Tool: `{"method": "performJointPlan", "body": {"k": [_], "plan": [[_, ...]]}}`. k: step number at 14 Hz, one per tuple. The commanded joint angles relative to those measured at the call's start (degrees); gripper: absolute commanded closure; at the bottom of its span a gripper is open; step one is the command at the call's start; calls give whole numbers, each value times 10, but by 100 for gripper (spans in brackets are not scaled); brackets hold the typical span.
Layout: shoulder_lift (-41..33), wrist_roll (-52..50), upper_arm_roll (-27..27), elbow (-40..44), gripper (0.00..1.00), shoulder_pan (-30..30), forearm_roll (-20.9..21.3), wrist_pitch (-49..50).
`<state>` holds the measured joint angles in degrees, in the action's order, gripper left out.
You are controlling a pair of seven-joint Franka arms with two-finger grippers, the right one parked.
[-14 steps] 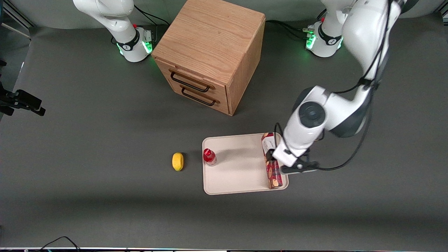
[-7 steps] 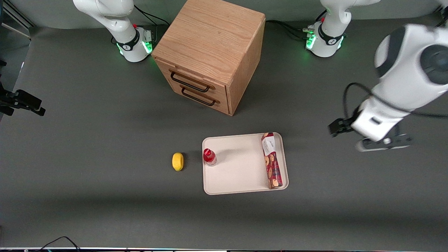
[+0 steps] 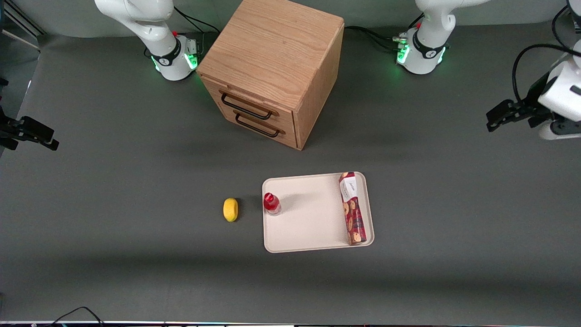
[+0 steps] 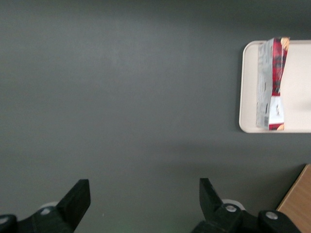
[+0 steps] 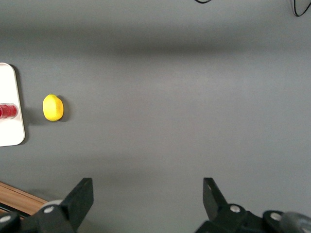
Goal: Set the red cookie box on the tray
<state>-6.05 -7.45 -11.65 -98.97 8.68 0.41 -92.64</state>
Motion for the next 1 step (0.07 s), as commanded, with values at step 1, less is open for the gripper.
{"method": "performJointPlan", "body": {"k": [1], "plan": [[-21, 13, -3, -20, 0, 4, -9, 5]]}}
